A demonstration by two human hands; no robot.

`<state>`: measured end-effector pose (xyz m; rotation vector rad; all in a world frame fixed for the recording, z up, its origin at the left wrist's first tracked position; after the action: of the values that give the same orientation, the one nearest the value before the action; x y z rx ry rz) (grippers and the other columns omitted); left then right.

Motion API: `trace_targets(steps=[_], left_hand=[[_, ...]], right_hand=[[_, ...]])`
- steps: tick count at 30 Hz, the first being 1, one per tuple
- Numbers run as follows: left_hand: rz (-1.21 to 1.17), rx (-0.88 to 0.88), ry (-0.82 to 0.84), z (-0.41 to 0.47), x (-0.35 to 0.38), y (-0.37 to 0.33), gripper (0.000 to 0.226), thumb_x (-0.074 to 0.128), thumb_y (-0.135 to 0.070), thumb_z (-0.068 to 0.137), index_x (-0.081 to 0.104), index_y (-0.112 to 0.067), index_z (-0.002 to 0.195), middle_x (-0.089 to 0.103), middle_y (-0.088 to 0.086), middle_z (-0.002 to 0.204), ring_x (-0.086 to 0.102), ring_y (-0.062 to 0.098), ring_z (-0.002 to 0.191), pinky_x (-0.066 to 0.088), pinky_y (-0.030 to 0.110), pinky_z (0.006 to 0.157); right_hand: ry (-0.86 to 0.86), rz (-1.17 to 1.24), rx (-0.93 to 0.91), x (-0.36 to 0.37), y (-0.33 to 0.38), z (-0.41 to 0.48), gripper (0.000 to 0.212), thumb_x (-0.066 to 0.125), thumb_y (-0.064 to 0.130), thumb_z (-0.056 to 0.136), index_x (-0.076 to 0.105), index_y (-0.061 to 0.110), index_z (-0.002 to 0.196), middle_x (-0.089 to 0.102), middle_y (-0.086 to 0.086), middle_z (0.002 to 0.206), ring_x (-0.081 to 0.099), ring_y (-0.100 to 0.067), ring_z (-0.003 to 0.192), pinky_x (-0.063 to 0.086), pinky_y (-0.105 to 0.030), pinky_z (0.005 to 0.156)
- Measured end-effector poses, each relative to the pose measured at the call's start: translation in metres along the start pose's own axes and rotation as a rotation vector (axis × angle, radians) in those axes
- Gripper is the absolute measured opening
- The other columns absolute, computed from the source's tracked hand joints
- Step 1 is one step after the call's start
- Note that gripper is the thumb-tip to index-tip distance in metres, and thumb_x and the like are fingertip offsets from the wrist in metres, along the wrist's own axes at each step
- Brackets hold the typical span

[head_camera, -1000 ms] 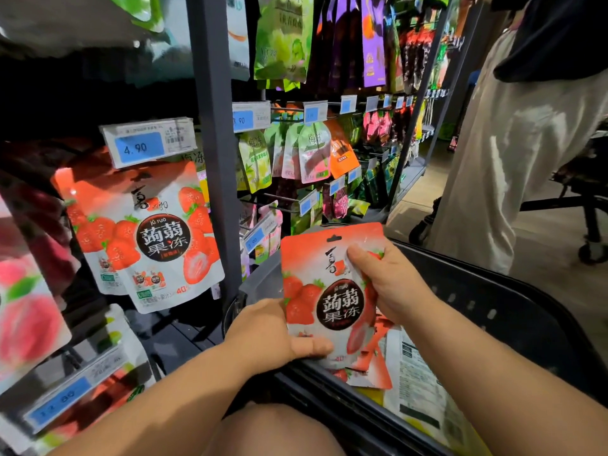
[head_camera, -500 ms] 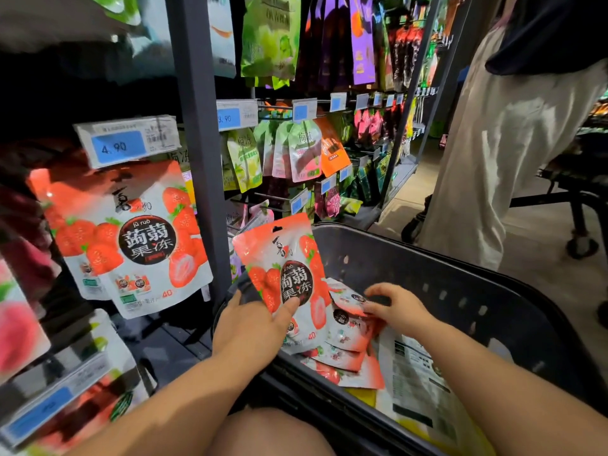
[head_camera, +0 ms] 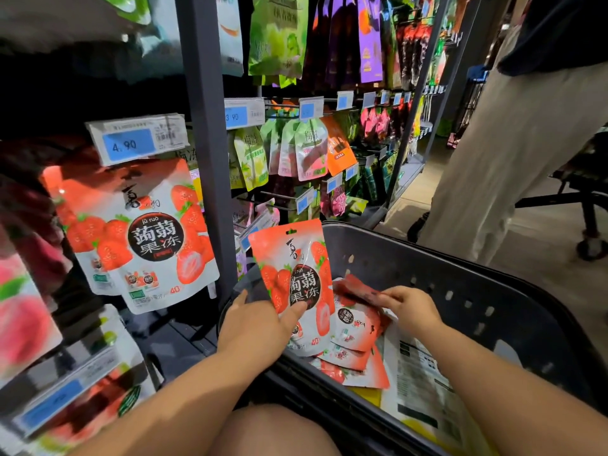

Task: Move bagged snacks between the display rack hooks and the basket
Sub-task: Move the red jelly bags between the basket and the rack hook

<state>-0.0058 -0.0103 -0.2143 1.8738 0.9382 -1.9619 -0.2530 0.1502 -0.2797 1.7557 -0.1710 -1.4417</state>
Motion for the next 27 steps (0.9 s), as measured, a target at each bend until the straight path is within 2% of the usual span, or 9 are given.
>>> trace_targets(steps=[2, 5, 9, 11, 15, 18, 21, 23, 27], left_hand=[[-0.003, 0.026, -0.001, -0.004, -0.005, -0.004, 0.058, 0.025, -0.059, 0.100, 0.056, -0.015, 0.080, 0.058, 0.001, 0.075, 0.042, 0.028, 0.133, 0.012, 0.029, 0.117], [0.029, 0.038, -0.002, -0.008, -0.009, -0.006, 0.063, 0.024, -0.058, 0.100, 0.065, -0.010, 0.097, 0.065, 0.006, 0.090, 0.043, 0.028, 0.132, 0.013, 0.029, 0.117], [-0.024, 0.038, -0.007, -0.007, -0.010, -0.007, 0.058, 0.026, -0.058, 0.100, 0.049, -0.014, 0.071, 0.068, 0.011, 0.108, 0.043, 0.027, 0.131, 0.015, 0.029, 0.115], [-0.040, 0.038, -0.018, -0.006, -0.009, -0.005, 0.058, 0.027, -0.060, 0.099, 0.052, -0.013, 0.075, 0.067, 0.011, 0.110, 0.040, 0.027, 0.134, 0.018, 0.030, 0.115], [-0.078, 0.047, -0.038, -0.005, -0.005, -0.002, 0.054, 0.030, -0.061, 0.098, 0.053, -0.016, 0.078, 0.067, 0.010, 0.112, 0.038, 0.026, 0.135, 0.022, 0.031, 0.112], [-0.111, 0.052, -0.082, -0.002, 0.000, 0.001, 0.059, 0.033, -0.064, 0.095, 0.055, -0.014, 0.074, 0.064, 0.005, 0.086, 0.047, 0.027, 0.122, 0.033, 0.031, 0.099], [-0.069, 0.086, -0.108, -0.002, -0.001, 0.003, 0.062, 0.032, -0.064, 0.095, 0.040, -0.014, 0.060, 0.039, -0.001, 0.061, 0.054, 0.029, 0.096, 0.029, 0.031, 0.077], [-0.057, 0.105, -0.101, -0.003, -0.001, 0.002, 0.060, 0.030, -0.064, 0.096, 0.035, -0.017, 0.059, 0.036, -0.001, 0.060, 0.055, 0.030, 0.097, 0.029, 0.031, 0.078], [-0.048, 0.112, -0.112, -0.002, -0.003, 0.003, 0.062, 0.031, -0.062, 0.097, 0.049, -0.010, 0.069, 0.035, -0.001, 0.061, 0.055, 0.031, 0.099, 0.032, 0.032, 0.084]], right_hand=[[-0.071, 0.077, -0.063, -0.007, 0.009, 0.000, 0.016, 0.071, 0.030, 0.089, 0.069, 0.038, 0.076, 0.072, 0.010, 0.084, 0.066, -0.015, 0.089, 0.052, -0.034, 0.084], [-0.211, 0.164, -0.155, -0.023, 0.029, -0.004, 0.021, 0.069, 0.024, 0.091, 0.069, 0.034, 0.073, 0.072, 0.007, 0.081, 0.067, -0.016, 0.084, 0.051, -0.033, 0.080], [-0.405, 0.234, -0.295, -0.054, 0.059, -0.010, 0.011, 0.068, 0.021, 0.092, 0.073, 0.023, 0.083, 0.070, 0.006, 0.081, 0.063, -0.015, 0.083, 0.047, -0.030, 0.076], [-0.429, 0.370, -0.320, -0.066, 0.067, -0.014, 0.018, 0.067, 0.018, 0.092, 0.070, 0.028, 0.078, 0.069, 0.014, 0.075, 0.063, -0.005, 0.075, 0.051, -0.028, 0.074], [-0.369, 0.501, -0.331, -0.079, 0.074, -0.026, 0.025, 0.066, 0.016, 0.093, 0.068, 0.034, 0.076, 0.066, 0.015, 0.070, 0.060, 0.007, 0.064, 0.048, -0.010, 0.060], [-0.254, 0.538, -0.321, -0.082, 0.080, -0.032, 0.018, 0.065, 0.016, 0.094, 0.068, 0.028, 0.081, 0.067, 0.008, 0.079, 0.061, 0.001, 0.070, 0.050, -0.019, 0.067], [-0.168, 0.545, -0.316, -0.081, 0.085, -0.035, 0.015, 0.062, 0.016, 0.096, 0.066, 0.023, 0.083, 0.067, 0.000, 0.080, 0.062, -0.011, 0.070, 0.051, -0.024, 0.061], [-0.112, 0.572, -0.309, -0.079, 0.088, -0.037, 0.013, 0.059, 0.015, 0.097, 0.064, 0.019, 0.086, 0.065, -0.004, 0.080, 0.062, -0.007, 0.062, 0.049, -0.018, 0.050], [-0.008, 0.665, -0.277, -0.071, 0.092, -0.038, 0.013, 0.057, 0.014, 0.098, 0.063, 0.018, 0.087, 0.065, -0.004, 0.076, 0.063, -0.008, 0.060, 0.052, -0.021, 0.052]])
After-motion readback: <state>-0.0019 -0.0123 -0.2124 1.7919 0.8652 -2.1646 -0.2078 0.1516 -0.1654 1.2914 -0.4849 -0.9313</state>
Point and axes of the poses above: each hand's wrist, its own z-axis towards the middle knuckle, its own x-axis out of the palm, y = z × x, the point moved 1 cm from there along z, towards the middle knuckle
